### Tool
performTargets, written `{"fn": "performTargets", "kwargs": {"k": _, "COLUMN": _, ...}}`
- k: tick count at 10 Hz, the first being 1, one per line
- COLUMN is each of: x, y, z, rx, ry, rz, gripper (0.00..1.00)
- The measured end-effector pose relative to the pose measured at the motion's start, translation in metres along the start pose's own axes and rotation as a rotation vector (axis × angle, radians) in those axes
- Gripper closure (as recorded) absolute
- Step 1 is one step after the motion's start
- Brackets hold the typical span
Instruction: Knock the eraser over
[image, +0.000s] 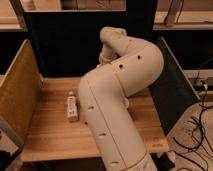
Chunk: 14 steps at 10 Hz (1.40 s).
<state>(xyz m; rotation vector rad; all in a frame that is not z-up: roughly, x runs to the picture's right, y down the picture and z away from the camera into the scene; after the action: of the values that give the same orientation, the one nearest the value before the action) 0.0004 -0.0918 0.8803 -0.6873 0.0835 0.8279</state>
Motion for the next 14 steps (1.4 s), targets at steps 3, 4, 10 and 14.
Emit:
{"fn": "performTargets", "kwargs": {"k": 3, "x": 0.0, "y": 0.0, "z": 0.0, "rx": 0.0, "ry": 0.0, "rz": 0.0, "gripper": 0.21}}
{"fn": "performTargets", "kwargs": {"k": 4, "x": 0.0, "y": 0.0, "z": 0.0, "rx": 0.0, "ry": 0.0, "rz": 0.0, "gripper": 0.21}}
{"fn": "performTargets", "kwargs": {"k": 10, "x": 0.0, "y": 0.0, "z": 0.0, "rx": 0.0, "ry": 0.0, "rz": 0.0, "gripper": 0.21}}
{"fn": "performTargets", "kwargs": {"k": 14, "x": 0.0, "y": 0.0, "z": 0.0, "rx": 0.0, "ry": 0.0, "rz": 0.0, "gripper": 0.22}}
